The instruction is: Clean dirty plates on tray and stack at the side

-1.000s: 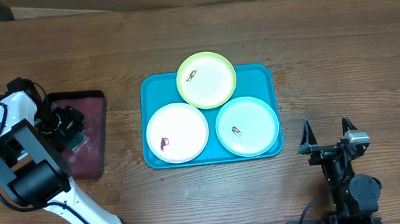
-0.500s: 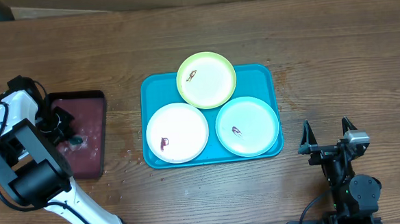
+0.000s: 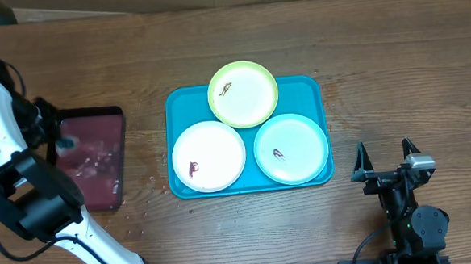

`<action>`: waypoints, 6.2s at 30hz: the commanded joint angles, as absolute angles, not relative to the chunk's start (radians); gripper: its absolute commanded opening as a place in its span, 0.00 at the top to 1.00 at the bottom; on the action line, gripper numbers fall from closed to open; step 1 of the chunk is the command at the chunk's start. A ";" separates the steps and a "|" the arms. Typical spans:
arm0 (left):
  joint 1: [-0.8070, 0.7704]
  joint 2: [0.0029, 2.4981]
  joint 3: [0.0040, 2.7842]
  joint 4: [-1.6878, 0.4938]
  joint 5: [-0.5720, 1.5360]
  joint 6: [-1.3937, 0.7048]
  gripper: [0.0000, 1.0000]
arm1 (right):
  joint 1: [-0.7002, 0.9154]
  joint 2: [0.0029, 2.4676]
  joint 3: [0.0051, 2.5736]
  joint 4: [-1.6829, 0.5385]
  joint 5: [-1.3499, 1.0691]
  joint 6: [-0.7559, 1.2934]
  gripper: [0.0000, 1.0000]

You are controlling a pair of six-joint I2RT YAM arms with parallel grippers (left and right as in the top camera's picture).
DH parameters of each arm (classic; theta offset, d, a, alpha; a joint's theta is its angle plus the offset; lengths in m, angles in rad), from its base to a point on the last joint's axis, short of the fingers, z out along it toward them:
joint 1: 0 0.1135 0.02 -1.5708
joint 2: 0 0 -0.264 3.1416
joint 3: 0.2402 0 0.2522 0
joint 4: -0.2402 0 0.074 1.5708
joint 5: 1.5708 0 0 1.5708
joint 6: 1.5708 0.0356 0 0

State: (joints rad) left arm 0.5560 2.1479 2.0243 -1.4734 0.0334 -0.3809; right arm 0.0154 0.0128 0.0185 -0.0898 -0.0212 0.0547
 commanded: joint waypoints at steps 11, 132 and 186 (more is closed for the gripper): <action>0.556 2.143 1.984 -1.438 0.279 -0.266 0.96 | 0.018 0.003 0.008 -0.084 -0.016 0.052 0.00; 0.209 1.868 1.546 -1.048 -0.741 -0.525 0.96 | 0.018 0.003 0.008 -0.084 -0.016 0.052 0.00; 0.222 1.836 1.947 -1.263 -0.683 -0.580 0.96 | 0.018 0.003 0.008 -0.084 -0.016 0.052 0.00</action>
